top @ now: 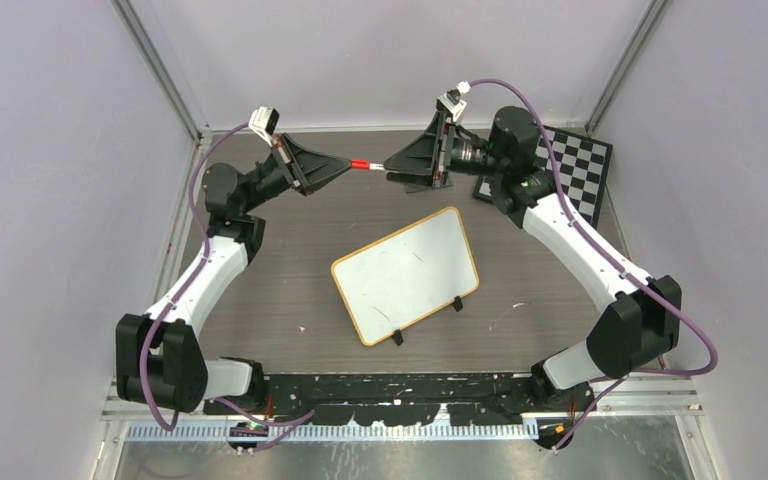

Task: Write a sentence on the whiteboard
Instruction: Pick up the whiteboard marker at the center of the board.

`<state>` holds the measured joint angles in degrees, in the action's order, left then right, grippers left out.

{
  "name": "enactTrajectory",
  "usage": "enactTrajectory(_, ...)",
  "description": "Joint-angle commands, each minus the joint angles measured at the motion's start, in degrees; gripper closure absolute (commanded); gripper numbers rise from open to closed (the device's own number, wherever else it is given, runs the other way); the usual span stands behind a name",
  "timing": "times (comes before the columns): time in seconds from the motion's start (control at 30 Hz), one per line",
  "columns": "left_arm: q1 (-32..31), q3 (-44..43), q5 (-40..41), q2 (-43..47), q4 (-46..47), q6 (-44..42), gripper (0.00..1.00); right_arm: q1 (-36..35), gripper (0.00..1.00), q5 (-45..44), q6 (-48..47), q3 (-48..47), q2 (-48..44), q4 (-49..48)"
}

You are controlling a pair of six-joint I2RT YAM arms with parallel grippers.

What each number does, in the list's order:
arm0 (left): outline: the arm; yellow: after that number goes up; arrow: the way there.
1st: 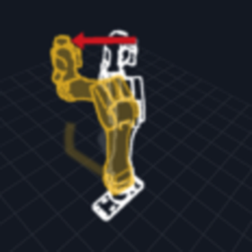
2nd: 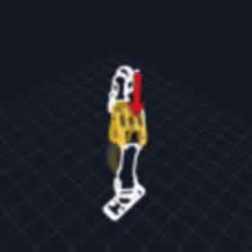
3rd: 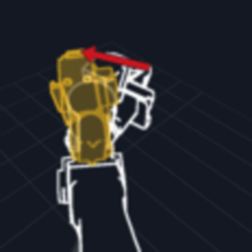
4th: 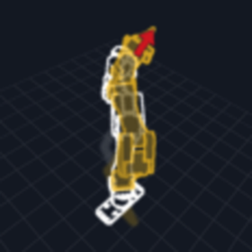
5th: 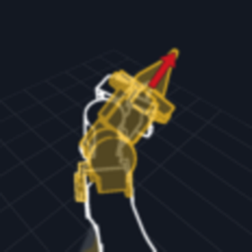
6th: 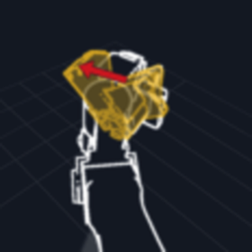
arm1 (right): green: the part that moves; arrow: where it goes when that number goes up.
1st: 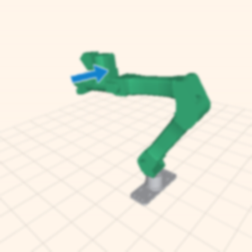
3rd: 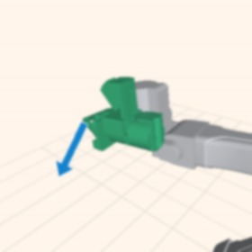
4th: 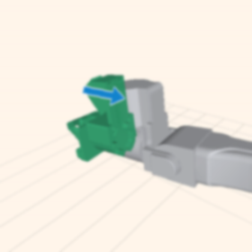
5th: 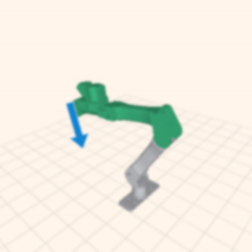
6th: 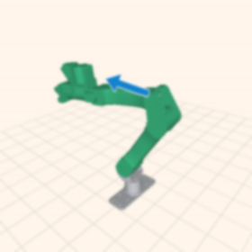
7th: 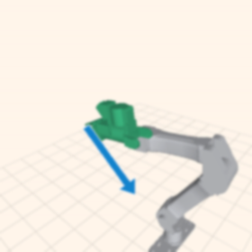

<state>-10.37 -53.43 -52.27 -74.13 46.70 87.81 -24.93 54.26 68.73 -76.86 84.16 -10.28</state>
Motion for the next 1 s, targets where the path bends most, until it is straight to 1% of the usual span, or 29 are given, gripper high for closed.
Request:
enactTrajectory(0.0,0.3,0.1,1.5,0.7,2.6,-0.8,1.0,-0.7,0.46,0.9,2.2,-0.4,-0.8,-4.5)
enactTrajectory(0.1,0.2,0.0,1.6,0.7,2.4,-0.9,1.0,-0.9,0.5,0.4,2.3,-0.8,-0.3,-4.5)
enactTrajectory(0.3,-0.8,0.1,1.6,1.2,1.4,-1.8,1.0,-1.3,0.55,-0.8,2.2,-1.8,0.7,-4.3)
enactTrajectory(0.47,-1.3,0.2,1.7,1.5,0.6,-2.7,1.0,-1.8,0.6,-1.5,0.0,-2.7,1.0,-1.2)
enactTrajectory(0.53,-1.7,0.4,1.7,1.4,0.0,-3.3,1.0,-1.9,0.63,-1.6,-0.1,-2.7,1.1,-1.1)
enactTrajectory(0.6,-1.8,0.6,1.6,1.5,0.0,-3.5,1.0,-1.8,0.68,-1.6,-0.2,-2.7,1.1,-1.1)
enactTrajectory(0.67,-1.8,0.8,1.6,1.6,-0.3,-3.6,1.0,-1.8,0.75,-1.7,-0.6,-2.7,1.0,-0.9)
enactTrajectory(0.77,-1.9,0.9,1.2,2.0,-1.2,-4.2,1.0,-1.9,0.9,-1.7,-1.4,-3.0,1.0,0.2)
enactTrajectory(0.83,-1.9,1.0,0.6,2.4,-2.5,-5.2,1.0,-1.9,0.97,-1.7,-2.4,-3.3,1.0,1.1)
enactTrajectory(0.87,-1.8,1.1,0.3,2.6,-3.4,-5.9,1.0,-1.8,0.99,-1.6,-2.9,-3.4,0.9,1.8)
enactTrajectory(0.93,-1.7,1.1,-0.8,3.2,-4.8,-7.3,0.99,-1.8,1.0,-1.5,-4.4,-3.5,0.5,3.6)
enactTrajectory(0.97,-1.6,1.1,-1.2,3.5,-5.6,-7.9,0.96,-1.7,1.0,-1.5,-5.2,-3.5,0.4,4.5)
